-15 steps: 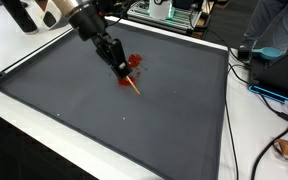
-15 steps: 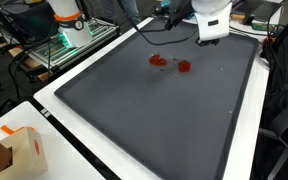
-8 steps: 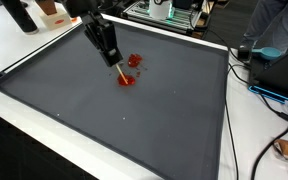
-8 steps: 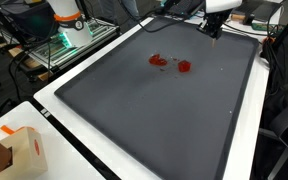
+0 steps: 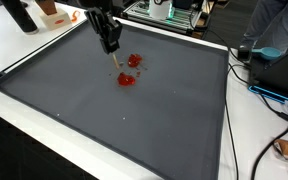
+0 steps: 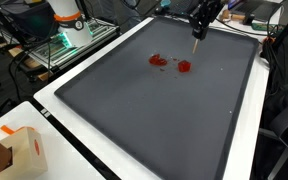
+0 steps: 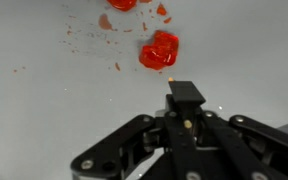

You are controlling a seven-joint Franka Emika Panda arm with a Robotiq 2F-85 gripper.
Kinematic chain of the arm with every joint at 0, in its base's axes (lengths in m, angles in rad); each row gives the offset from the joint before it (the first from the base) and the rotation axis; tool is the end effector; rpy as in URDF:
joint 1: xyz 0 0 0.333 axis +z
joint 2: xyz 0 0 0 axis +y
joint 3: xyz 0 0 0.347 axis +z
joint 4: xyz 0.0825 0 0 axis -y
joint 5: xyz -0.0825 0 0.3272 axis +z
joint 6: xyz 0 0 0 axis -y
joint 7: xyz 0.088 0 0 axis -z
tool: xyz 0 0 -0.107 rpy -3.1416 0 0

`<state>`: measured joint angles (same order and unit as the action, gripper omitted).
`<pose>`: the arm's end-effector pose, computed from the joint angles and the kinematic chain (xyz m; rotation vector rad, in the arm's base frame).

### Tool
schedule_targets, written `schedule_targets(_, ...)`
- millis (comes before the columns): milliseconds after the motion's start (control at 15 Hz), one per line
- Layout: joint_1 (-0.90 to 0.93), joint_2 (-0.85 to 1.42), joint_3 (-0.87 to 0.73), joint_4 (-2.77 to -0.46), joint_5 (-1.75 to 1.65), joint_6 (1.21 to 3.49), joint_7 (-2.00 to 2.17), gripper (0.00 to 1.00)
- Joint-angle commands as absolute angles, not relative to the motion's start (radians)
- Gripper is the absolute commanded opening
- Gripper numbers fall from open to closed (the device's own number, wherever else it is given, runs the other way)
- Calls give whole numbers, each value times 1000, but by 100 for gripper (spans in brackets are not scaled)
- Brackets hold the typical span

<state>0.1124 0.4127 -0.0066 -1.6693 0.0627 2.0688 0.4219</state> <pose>0.6232 0.0700 0.4216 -3.0482 0.5325 0.0407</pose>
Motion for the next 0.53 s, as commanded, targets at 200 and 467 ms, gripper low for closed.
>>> schedule_targets(200, 204, 440, -41, -1609, -167, 1876, 614, 3)
schedule_targets(467, 226, 474, -35, -1581, -244, 1841, 678, 3)
